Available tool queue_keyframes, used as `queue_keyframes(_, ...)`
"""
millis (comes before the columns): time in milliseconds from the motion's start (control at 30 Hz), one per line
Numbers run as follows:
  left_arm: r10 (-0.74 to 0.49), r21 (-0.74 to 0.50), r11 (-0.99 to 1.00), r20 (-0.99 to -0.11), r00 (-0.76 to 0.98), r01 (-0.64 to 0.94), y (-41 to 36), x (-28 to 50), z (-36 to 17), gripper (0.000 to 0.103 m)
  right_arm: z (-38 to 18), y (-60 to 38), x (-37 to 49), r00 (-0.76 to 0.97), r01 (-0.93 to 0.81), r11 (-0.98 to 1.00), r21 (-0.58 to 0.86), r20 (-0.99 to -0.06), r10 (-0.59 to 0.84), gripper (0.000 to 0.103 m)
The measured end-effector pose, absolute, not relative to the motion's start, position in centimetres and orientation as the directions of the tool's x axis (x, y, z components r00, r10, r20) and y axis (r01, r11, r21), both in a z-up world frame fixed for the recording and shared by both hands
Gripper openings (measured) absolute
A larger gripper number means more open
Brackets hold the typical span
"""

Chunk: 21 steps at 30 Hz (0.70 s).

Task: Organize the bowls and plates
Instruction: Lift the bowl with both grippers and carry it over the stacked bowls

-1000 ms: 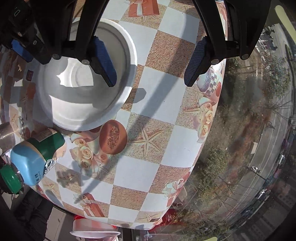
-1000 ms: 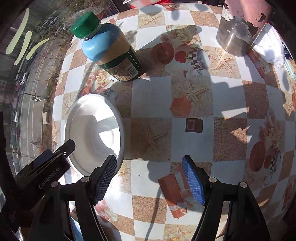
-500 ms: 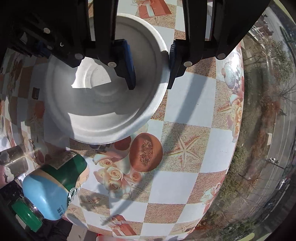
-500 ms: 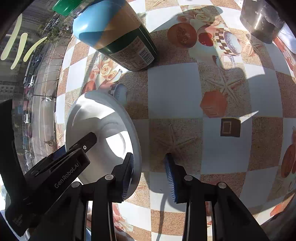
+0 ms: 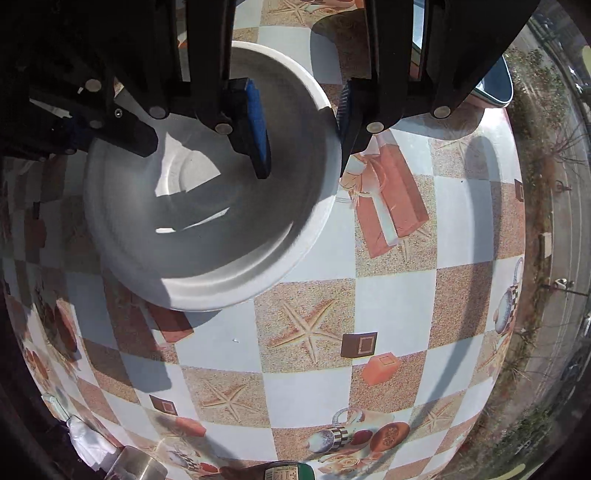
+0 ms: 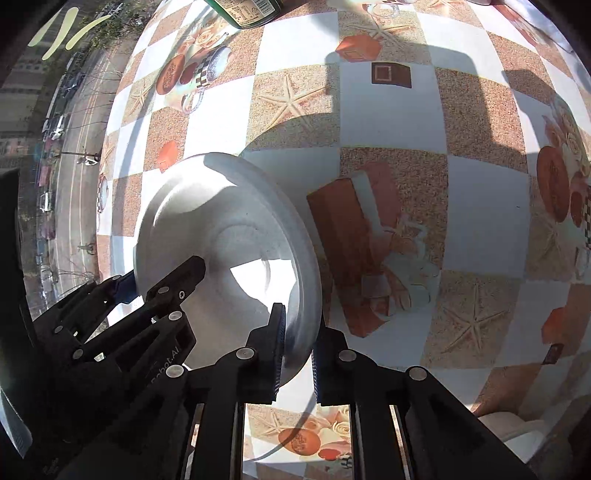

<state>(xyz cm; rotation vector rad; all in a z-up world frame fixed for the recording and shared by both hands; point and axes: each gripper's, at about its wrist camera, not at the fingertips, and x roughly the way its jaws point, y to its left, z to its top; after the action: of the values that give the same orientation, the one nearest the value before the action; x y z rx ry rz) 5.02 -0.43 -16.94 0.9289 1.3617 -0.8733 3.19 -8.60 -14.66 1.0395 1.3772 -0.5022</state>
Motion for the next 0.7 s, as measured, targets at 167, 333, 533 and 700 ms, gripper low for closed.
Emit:
queue_keyframes(167, 0.057, 0.023, 0.303, -0.998, 0.006, 0.953, 4.2, 0.1, -17.1, 0.035, -14.9, -4.2, -0.8, 0.143, 0.820, 0.504, 0.272, -0.950, 0.279, 0.016)
queue_keyframes(333, 0.097, -0.008, 0.185, -0.995, -0.026, 0.983, 8.2, -3.4, -17.6, 0.041, -15.3, 0.1, -4.1, 0.106, 0.815, 0.520, 0.256, -0.948, 0.300, 0.016)
queue_keyframes(533, 0.132, -0.004, 0.137, -0.991, -0.022, 0.991, 9.5, -5.5, -17.5, 0.047, -16.6, 2.4, -5.5, 0.097, 0.841, 0.479, 0.251, -0.941, 0.323, 0.017)
queue_keyframes(700, 0.102, 0.009, 0.130, -0.995, -0.005, 0.991, 8.7, -5.7, -16.2, 0.047, -15.8, 3.4, -5.2, 0.106, 0.822, 0.512, 0.250, -0.950, 0.293, 0.017)
